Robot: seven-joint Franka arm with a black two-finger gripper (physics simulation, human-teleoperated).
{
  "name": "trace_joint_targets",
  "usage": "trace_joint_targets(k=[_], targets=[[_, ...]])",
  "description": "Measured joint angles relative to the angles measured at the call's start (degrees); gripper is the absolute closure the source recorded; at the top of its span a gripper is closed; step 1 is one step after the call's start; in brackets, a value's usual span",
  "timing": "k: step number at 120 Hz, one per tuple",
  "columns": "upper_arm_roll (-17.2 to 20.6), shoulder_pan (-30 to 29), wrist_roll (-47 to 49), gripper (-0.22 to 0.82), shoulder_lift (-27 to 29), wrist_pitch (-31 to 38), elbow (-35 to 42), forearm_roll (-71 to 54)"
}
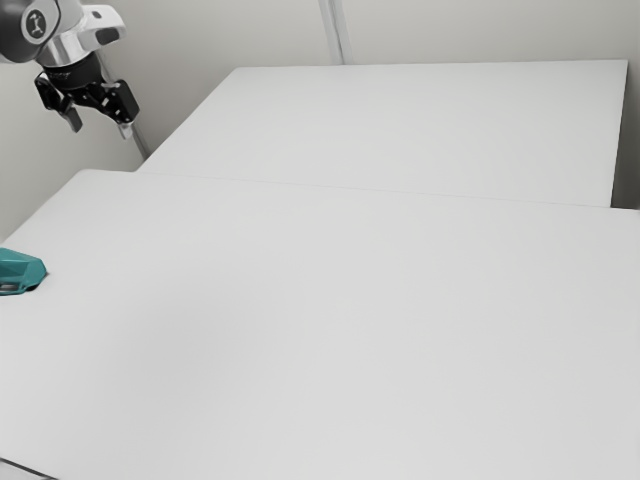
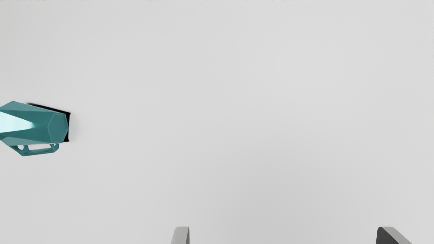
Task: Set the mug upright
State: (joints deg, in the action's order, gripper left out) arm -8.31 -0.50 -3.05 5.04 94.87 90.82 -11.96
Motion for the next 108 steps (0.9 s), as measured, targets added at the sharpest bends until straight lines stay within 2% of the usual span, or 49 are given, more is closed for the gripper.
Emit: trace_joint_targets(k=[45,64,92,108], targets=[[-0.31,-1.87,-2.54,0.0,-0.83,1.59,3.04,0.3],[-0.58,-11.3,-3.92,0.0,-3.26,1.52,3.82,4.95],[-0.98,-26.67,-9.36,0.0,-10.18,1.69,3.05,16.92],[-6.29,-28.41,-14.42,0.0,-15.33,1.91,0.7,22.61]])
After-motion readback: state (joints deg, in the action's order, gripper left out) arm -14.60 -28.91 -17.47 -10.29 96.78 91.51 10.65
